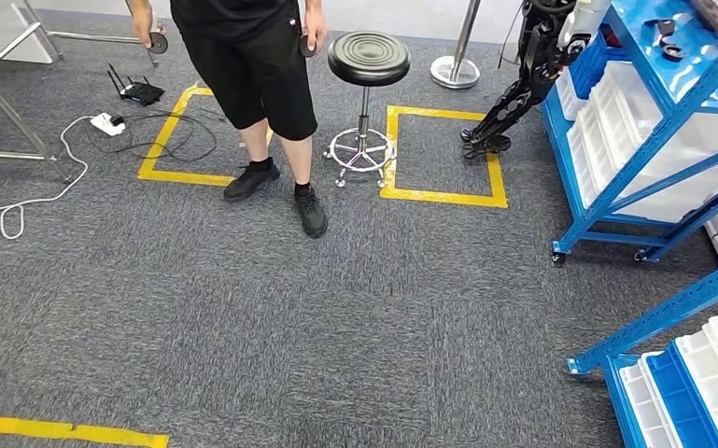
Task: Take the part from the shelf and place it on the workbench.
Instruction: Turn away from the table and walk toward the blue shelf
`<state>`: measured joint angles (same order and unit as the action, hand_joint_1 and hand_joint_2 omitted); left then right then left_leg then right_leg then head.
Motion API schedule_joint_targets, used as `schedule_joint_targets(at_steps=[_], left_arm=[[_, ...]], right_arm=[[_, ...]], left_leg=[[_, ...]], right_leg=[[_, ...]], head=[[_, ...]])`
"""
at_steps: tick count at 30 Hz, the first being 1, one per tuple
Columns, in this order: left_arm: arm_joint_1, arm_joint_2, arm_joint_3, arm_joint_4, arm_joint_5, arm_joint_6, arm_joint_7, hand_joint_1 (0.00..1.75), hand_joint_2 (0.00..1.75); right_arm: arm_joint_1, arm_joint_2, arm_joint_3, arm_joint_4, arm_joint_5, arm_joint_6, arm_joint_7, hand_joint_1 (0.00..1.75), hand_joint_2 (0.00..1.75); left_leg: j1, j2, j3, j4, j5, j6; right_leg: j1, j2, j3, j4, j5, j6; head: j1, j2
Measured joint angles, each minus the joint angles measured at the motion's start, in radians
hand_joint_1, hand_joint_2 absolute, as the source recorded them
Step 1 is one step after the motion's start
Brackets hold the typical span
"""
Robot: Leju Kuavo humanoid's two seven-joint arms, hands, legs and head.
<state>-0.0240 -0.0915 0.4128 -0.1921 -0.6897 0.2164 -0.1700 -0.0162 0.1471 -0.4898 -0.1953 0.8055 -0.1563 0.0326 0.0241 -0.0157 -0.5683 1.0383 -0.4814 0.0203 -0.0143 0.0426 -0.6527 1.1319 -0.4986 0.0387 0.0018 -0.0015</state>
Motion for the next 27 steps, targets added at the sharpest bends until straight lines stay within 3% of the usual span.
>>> schedule_joint_targets(at_steps=[2, 3, 4, 5, 7, 9, 11, 12, 14, 16, 17, 18, 19, 20, 22, 24, 26, 27], left_arm=[[0.002, 0.001, 0.002, 0.0, -0.001, -0.001, 0.003, 0.0, 0.0], [0.002, 0.001, 0.003, 0.0, -0.001, -0.001, 0.005, 0.0, 0.0], [0.002, 0.001, 0.004, 0.0, -0.001, -0.001, 0.005, 0.0, 0.0], [0.002, 0.001, 0.006, 0.0, -0.001, -0.001, 0.005, 0.0, 0.0], [0.001, 0.001, 0.006, 0.0, -0.001, -0.001, 0.006, 0.0, 0.0], [0.002, 0.001, 0.008, 0.0, -0.001, -0.001, 0.006, 0.0, 0.0], [0.0, 0.001, 0.009, 0.0, -0.001, -0.001, 0.007, 0.0, 0.0], [-0.002, 0.001, 0.009, 0.0, -0.002, -0.001, 0.007, 0.0, 0.0], [-0.001, 0.001, 0.01, 0.0, -0.002, -0.001, 0.007, 0.0, 0.0], [0.002, 0.001, 0.011, 0.0, -0.002, -0.001, 0.007, 0.0, 0.0], [0.004, 0.001, 0.011, 0.0, -0.002, -0.001, 0.008, 0.0, 0.0], [0.005, 0.001, 0.012, 0.001, -0.002, -0.001, 0.009, 0.0, 0.0], [0.005, 0.001, 0.012, 0.001, -0.002, -0.001, 0.009, 0.0, 0.0], [0.006, 0.001, 0.013, 0.001, -0.002, 0.0, 0.01, 0.0, 0.0], [0.006, 0.001, 0.013, 0.001, -0.002, 0.002, 0.011, 0.0, 0.0], [0.003, 0.001, 0.014, 0.001, -0.002, 0.003, 0.011, 0.0, 0.0], [-0.001, 0.001, 0.014, 0.001, -0.002, 0.004, 0.011, 0.0, 0.0], [-0.002, 0.001, 0.014, 0.0, -0.003, 0.005, 0.01, 0.0, 0.0]], right_arm=[[-0.004, 0.001, 0.0, 0.0, 0.001, 0.001, 0.002, 0.0, 0.0], [-0.003, 0.001, 0.0, 0.0, 0.002, 0.001, 0.004, 0.0, 0.0], [-0.002, 0.001, 0.0, 0.0, 0.002, 0.002, 0.005, 0.0, 0.0], [-0.001, 0.001, 0.0, 0.0, 0.002, 0.002, 0.007, 0.0, 0.0], [-0.002, 0.0, 0.0, 0.0, 0.004, 0.002, 0.007, 0.0, 0.0], [-0.007, -0.001, 0.0, 0.0, 0.005, 0.002, 0.007, 0.0, 0.0], [-0.008, -0.002, 0.0, 0.0, 0.005, 0.002, 0.007, 0.0, 0.0], [-0.006, -0.002, 0.0, 0.0, 0.005, 0.002, 0.007, 0.0, 0.0], [-0.004, -0.003, 0.0, 0.0, 0.005, 0.002, 0.007, 0.0, 0.0], [-0.004, -0.002, 0.0, 0.0, 0.005, 0.003, 0.008, 0.0, 0.0], [-0.004, -0.001, 0.0, 0.0, 0.005, 0.003, 0.008, 0.0, 0.0], [-0.003, -0.001, 0.0, 0.0, 0.005, 0.004, 0.009, 0.0, 0.0], [-0.002, -0.001, -0.001, 0.0, 0.005, 0.004, 0.01, 0.0, 0.0], [-0.002, -0.002, -0.001, 0.0, 0.005, 0.004, 0.01, 0.0, 0.0], [-0.002, -0.002, -0.001, 0.0, 0.005, 0.004, 0.01, 0.0, 0.0], [-0.002, -0.001, -0.001, 0.0, 0.006, 0.005, 0.01, 0.0, 0.0], [0.001, -0.001, -0.002, 0.0, 0.006, 0.005, 0.01, 0.0, 0.0], [0.003, -0.001, -0.004, 0.0, 0.006, 0.005, 0.01, 0.0, 0.0]], left_leg=[[-0.004, 0.029, 0.0, 0.0, -0.003, 0.006], [-0.005, 0.044, 0.0, 0.0, -0.004, 0.007], [-0.006, 0.056, 0.0, 0.0, -0.005, 0.006], [-0.006, 0.068, 0.002, 0.0, -0.007, 0.005], [-0.009, 0.09, 0.008, 0.0, -0.012, -0.002], [-0.012, 0.111, 0.017, -0.001, -0.019, -0.015], [-0.011, 0.133, 0.029, -0.008, -0.023, -0.029], [-0.009, 0.128, 0.033, -0.007, -0.028, -0.035], [-0.005, 0.08, 0.019, 0.042, -0.063, -0.043], [-0.003, 0.027, -0.039, 0.168, -0.128, -0.046], [-0.003, 0.017, -0.07, 0.227, -0.151, -0.047], [-0.003, 0.013, -0.091, 0.259, -0.153, -0.048], [-0.002, 0.011, -0.093, 0.25, -0.133, -0.048], [-0.001, 0.007, -0.076, 0.202, -0.095, -0.048], [0.005, -0.028, -0.021, 0.07, -0.025, -0.047], [0.004, -0.056, 0.005, 0.006, -0.006, -0.041], [-0.002, -0.043, 0.007, 0.001, -0.006, -0.027], [-0.004, -0.033, 0.009, -0.003, -0.004, -0.018]], right_leg=[[-0.001, -0.028, -0.074, 0.134, -0.051, -0.003], [-0.002, -0.032, -0.095, 0.173, -0.061, 0.0], [-0.003, -0.035, -0.094, 0.168, -0.054, 0.006], [-0.002, -0.043, -0.069, 0.119, -0.032, 0.014], [0.003, -0.093, 0.011, -0.029, 0.018, 0.02], [0.012, -0.128, 0.05, -0.105, 0.042, 0.009], [0.017, -0.11, 0.051, -0.113, 0.049, -0.008], [0.013, -0.097, 0.056, -0.118, 0.054, -0.016], [0.003, -0.071, 0.07, -0.129, 0.064, -0.029], [0.001, -0.044, 0.075, -0.131, 0.065, -0.036], [0.002, -0.029, 0.077, -0.13, 0.064, -0.038], [0.004, -0.013, 0.078, -0.13, 0.064, -0.038], [0.004, 0.004, 0.08, -0.129, 0.063, -0.038], [0.004, 0.021, 0.082, -0.128, 0.063, -0.038], [0.005, 0.051, 0.082, -0.121, 0.059, -0.032], [0.005, 0.072, 0.075, -0.116, 0.056, -0.021], [0.001, 0.086, 0.064, -0.117, 0.057, -0.01], [-0.001, 0.075, 0.058, -0.112, 0.055, -0.005]], head=[[0.002, 0.0], [0.002, 0.0], [0.002, 0.0], [0.002, 0.0], [0.002, 0.0], [0.001, 0.0], [0.0, 0.0], [-0.001, 0.0], [-0.005, 0.0], [-0.01, 0.0], [-0.011, 0.0], [-0.011, 0.0], [-0.011, 0.0], [-0.011, 0.0], [-0.012, 0.0], [-0.011, 0.0], [-0.011, 0.0], [-0.01, 0.0]])
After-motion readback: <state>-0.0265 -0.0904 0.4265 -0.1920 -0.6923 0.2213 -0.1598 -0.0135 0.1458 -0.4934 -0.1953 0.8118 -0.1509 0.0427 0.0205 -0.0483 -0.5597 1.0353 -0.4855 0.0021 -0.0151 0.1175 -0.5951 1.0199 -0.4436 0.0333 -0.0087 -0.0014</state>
